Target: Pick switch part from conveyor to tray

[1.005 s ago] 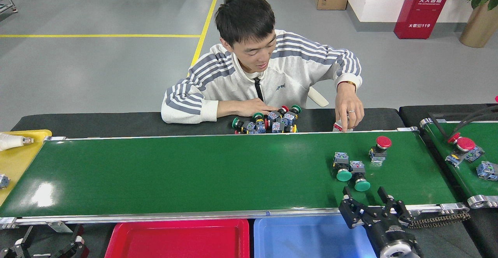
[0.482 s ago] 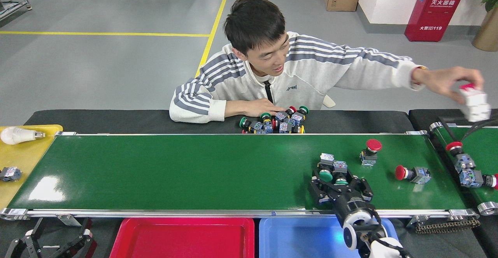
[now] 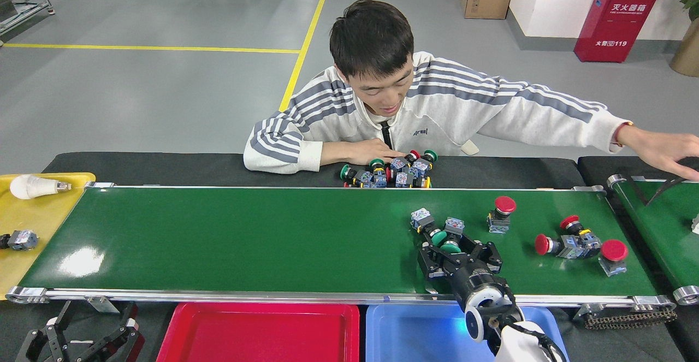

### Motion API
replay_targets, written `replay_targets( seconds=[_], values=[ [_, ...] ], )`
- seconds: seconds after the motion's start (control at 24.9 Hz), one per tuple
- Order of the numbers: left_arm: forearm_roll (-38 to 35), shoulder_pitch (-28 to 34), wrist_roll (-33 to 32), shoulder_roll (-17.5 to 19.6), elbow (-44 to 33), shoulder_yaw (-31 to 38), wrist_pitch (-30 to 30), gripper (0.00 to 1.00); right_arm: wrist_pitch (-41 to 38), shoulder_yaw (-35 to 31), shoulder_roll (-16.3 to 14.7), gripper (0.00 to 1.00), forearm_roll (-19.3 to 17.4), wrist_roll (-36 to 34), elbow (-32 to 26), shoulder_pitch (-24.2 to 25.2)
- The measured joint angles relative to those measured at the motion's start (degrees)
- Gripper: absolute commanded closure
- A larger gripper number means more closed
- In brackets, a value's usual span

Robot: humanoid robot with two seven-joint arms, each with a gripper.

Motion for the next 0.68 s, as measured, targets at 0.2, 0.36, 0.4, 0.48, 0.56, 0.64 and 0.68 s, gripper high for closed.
replay_targets(
  seconds=[0.2,0.36,0.4,0.48,0.56,0.64,0.68],
  values=[
    [0.0,0.3,0.0,0.0,-0.2,0.0,0.0,0.0,-2.2,0.0,0.0,0.96,0.0,0.2,-5.8,2.2],
    [0.0,0.6,0.0,0.0,-0.5,0.0,0.0,0.0,-6.2,2.4,0.0,0.96,0.9,0.3,-11.9,5.0],
    [0.0,0.6,0.0,0.0,-0.5,0.0,0.0,0.0,-8.2,4.2,0.0,0.96,1.4,0.3,-13.1,5.3],
    [0.0,0.6,0.0,0.0,-0.5,0.0,0.0,0.0,-12.5,8.1,0.0,0.91,2.7,0.3,-15.2,6.2],
    [0.0,0.3,0.0,0.0,-0.5,0.0,0.0,0.0,-16.8,12.0,0.5,0.38,4.5,0.3,-16.0,6.8],
    [0.0,-0.6,0.0,0.0,-0.3,-0.4,-0.1,0.0,-19.0,15.8,2.4,0.0,7.8,0.3,-16.0,7.2],
    [0.0,-1.3,0.0,0.0,-0.2,-0.8,-0.5,0.0,-19.7,17.0,3.3,0.0,8.7,0.3,-15.9,7.2]
  ],
)
